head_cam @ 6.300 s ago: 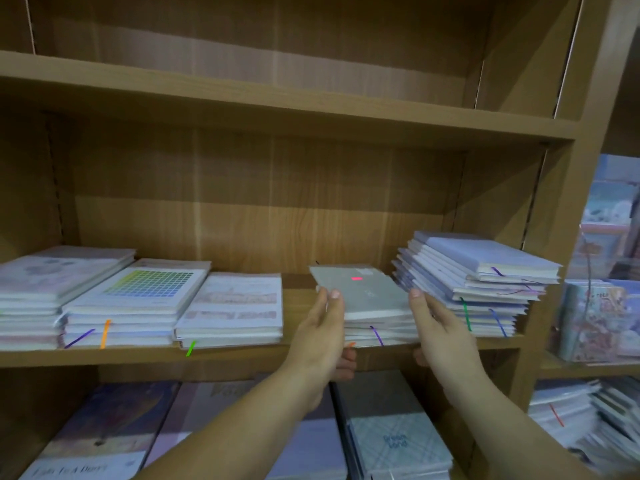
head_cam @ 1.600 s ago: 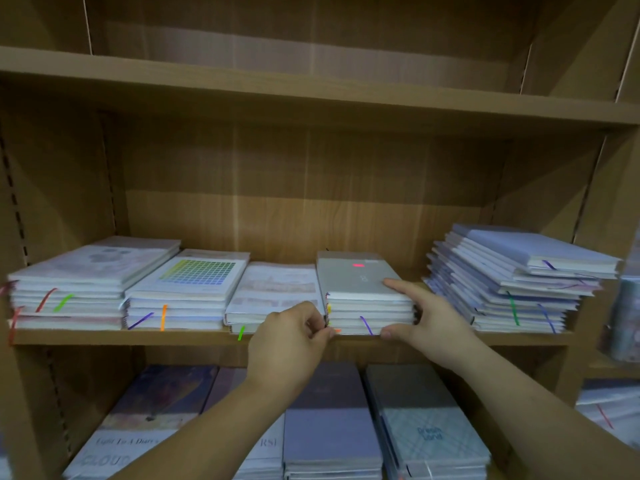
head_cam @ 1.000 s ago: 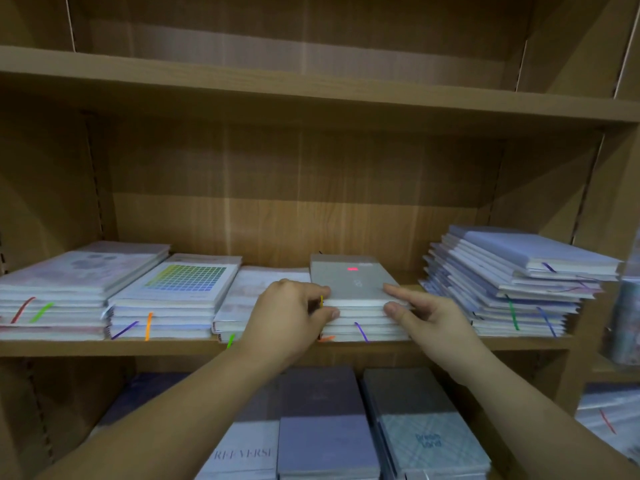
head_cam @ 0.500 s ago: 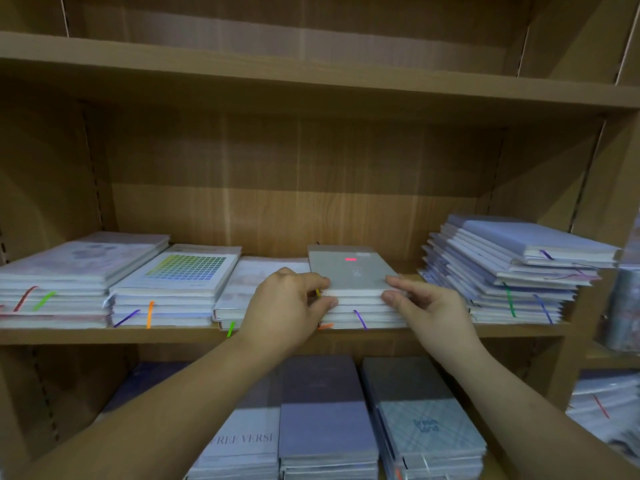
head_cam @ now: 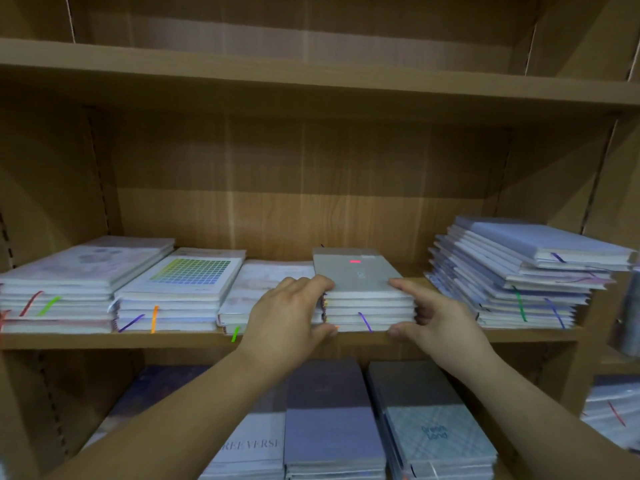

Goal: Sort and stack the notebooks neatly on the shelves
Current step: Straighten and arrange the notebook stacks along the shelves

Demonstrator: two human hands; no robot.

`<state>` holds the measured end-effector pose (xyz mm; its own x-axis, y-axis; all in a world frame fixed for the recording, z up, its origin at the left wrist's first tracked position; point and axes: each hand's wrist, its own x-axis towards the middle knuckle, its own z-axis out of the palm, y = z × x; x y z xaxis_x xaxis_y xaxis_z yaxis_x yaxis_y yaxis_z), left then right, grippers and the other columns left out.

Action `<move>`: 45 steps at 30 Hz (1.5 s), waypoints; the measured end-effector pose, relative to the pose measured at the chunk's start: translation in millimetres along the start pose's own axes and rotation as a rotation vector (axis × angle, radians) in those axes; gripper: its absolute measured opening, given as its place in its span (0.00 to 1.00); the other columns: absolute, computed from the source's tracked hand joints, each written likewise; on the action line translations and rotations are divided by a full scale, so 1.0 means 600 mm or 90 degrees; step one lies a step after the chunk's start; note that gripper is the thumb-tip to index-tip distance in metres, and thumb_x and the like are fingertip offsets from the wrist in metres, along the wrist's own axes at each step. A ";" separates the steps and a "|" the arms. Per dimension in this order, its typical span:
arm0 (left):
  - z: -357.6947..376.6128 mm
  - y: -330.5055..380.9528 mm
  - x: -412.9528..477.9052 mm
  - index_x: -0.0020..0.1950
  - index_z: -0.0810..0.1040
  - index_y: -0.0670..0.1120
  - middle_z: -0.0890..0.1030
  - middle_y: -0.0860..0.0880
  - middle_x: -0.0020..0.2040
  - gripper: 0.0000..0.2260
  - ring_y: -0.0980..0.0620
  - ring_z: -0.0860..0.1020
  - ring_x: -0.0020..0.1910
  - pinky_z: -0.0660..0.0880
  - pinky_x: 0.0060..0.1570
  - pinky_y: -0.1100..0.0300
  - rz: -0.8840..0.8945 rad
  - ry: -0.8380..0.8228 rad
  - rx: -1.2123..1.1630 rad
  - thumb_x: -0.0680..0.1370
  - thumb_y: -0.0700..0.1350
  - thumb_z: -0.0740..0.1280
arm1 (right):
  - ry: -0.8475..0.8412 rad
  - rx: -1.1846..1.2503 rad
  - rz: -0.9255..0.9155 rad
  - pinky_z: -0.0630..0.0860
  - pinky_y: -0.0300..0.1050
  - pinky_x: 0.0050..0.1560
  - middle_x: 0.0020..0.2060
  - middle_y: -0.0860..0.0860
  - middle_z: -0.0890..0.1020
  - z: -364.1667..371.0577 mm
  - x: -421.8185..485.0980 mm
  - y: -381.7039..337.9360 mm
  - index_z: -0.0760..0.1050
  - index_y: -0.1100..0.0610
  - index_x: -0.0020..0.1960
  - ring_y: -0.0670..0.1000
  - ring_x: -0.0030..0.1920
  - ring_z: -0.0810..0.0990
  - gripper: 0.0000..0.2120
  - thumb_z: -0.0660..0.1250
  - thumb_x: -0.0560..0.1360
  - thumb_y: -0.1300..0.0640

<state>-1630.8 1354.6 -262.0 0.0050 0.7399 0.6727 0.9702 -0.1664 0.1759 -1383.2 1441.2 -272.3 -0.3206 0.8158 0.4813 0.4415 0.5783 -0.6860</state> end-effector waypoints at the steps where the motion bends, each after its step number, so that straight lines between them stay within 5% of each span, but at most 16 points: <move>1: 0.000 0.002 0.001 0.65 0.73 0.57 0.80 0.58 0.54 0.26 0.53 0.75 0.56 0.76 0.50 0.54 -0.002 -0.005 0.006 0.69 0.58 0.76 | 0.002 -0.002 0.007 0.77 0.44 0.66 0.58 0.37 0.82 0.001 0.001 -0.001 0.74 0.23 0.59 0.37 0.57 0.81 0.39 0.83 0.64 0.59; 7: -0.014 0.000 0.017 0.64 0.70 0.59 0.79 0.59 0.54 0.28 0.55 0.75 0.57 0.77 0.51 0.54 -0.023 -0.097 0.006 0.68 0.61 0.77 | 0.011 -0.017 -0.008 0.79 0.47 0.63 0.59 0.39 0.82 0.006 -0.006 0.006 0.71 0.23 0.64 0.40 0.56 0.82 0.40 0.83 0.65 0.57; 11: -0.051 -0.032 0.028 0.76 0.64 0.63 0.79 0.58 0.64 0.41 0.54 0.76 0.64 0.76 0.60 0.55 -0.069 -0.174 -0.044 0.67 0.59 0.80 | -0.002 -0.047 -0.002 0.77 0.48 0.66 0.64 0.43 0.81 0.006 -0.007 -0.008 0.72 0.25 0.64 0.41 0.60 0.80 0.38 0.83 0.60 0.44; 14: -0.071 -0.065 0.012 0.70 0.75 0.59 0.78 0.58 0.63 0.33 0.54 0.74 0.64 0.76 0.59 0.54 -0.029 -0.152 0.067 0.67 0.66 0.76 | 0.065 -0.250 -0.050 0.65 0.51 0.75 0.79 0.52 0.62 0.020 -0.014 -0.046 0.67 0.35 0.73 0.51 0.77 0.63 0.41 0.78 0.63 0.34; 18: -0.095 -0.106 -0.009 0.57 0.83 0.57 0.81 0.59 0.57 0.27 0.54 0.77 0.60 0.77 0.54 0.54 -0.001 -0.140 0.106 0.67 0.72 0.66 | 0.084 -0.321 -0.281 0.66 0.61 0.73 0.70 0.51 0.77 0.072 -0.001 -0.120 0.79 0.46 0.66 0.54 0.74 0.69 0.33 0.72 0.66 0.30; 22: -0.121 -0.135 -0.011 0.59 0.83 0.59 0.82 0.61 0.60 0.28 0.55 0.78 0.61 0.77 0.57 0.54 -0.013 -0.156 0.110 0.67 0.73 0.66 | -0.042 -0.425 -0.302 0.46 0.55 0.80 0.70 0.47 0.77 0.111 0.027 -0.162 0.77 0.42 0.69 0.50 0.79 0.62 0.31 0.70 0.69 0.31; 25: -0.132 -0.151 -0.017 0.61 0.83 0.60 0.83 0.59 0.61 0.30 0.52 0.77 0.63 0.76 0.60 0.52 -0.016 -0.173 0.119 0.66 0.73 0.64 | -0.078 -0.441 -0.283 0.41 0.53 0.80 0.72 0.44 0.74 0.116 0.038 -0.171 0.78 0.40 0.67 0.48 0.80 0.59 0.26 0.70 0.72 0.33; 31: -0.118 -0.163 -0.012 0.51 0.86 0.57 0.84 0.58 0.54 0.24 0.52 0.77 0.60 0.77 0.54 0.54 -0.009 -0.156 0.081 0.65 0.70 0.67 | -0.050 -0.383 -0.245 0.54 0.48 0.77 0.72 0.43 0.74 0.132 0.045 -0.155 0.85 0.41 0.57 0.47 0.77 0.64 0.18 0.75 0.69 0.36; 36: -0.107 -0.164 -0.022 0.56 0.86 0.56 0.84 0.57 0.58 0.17 0.54 0.75 0.66 0.77 0.57 0.54 -0.012 -0.132 0.062 0.71 0.62 0.75 | 0.019 -0.407 -0.295 0.76 0.52 0.59 0.59 0.49 0.84 0.149 0.039 -0.130 0.87 0.45 0.44 0.56 0.61 0.82 0.15 0.83 0.61 0.42; 39: -0.109 -0.153 -0.017 0.56 0.85 0.55 0.83 0.56 0.58 0.18 0.53 0.76 0.64 0.77 0.56 0.53 -0.030 -0.160 0.087 0.71 0.63 0.74 | 0.010 -0.385 -0.259 0.74 0.51 0.63 0.62 0.47 0.83 0.147 0.038 -0.140 0.87 0.44 0.46 0.55 0.65 0.79 0.15 0.81 0.63 0.40; 43: -0.127 -0.109 0.008 0.58 0.81 0.56 0.81 0.53 0.57 0.19 0.49 0.79 0.57 0.78 0.53 0.55 -0.057 -0.251 0.207 0.73 0.64 0.68 | -0.063 -0.295 -0.195 0.57 0.47 0.79 0.74 0.43 0.71 0.118 0.039 -0.150 0.83 0.42 0.61 0.46 0.78 0.62 0.21 0.76 0.69 0.38; 45: -0.134 -0.075 0.017 0.63 0.81 0.57 0.81 0.54 0.62 0.18 0.50 0.79 0.62 0.77 0.59 0.55 -0.068 -0.236 0.153 0.75 0.60 0.68 | -0.064 -0.214 -0.188 0.63 0.46 0.76 0.71 0.44 0.76 0.081 0.034 -0.147 0.82 0.45 0.63 0.42 0.75 0.67 0.21 0.75 0.72 0.40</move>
<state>-1694.2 1317.0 -205.3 -0.0539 0.9356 0.3490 0.9985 0.0469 0.0286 -1469.3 1406.6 -228.6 -0.5466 0.6204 0.5624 0.5613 0.7699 -0.3038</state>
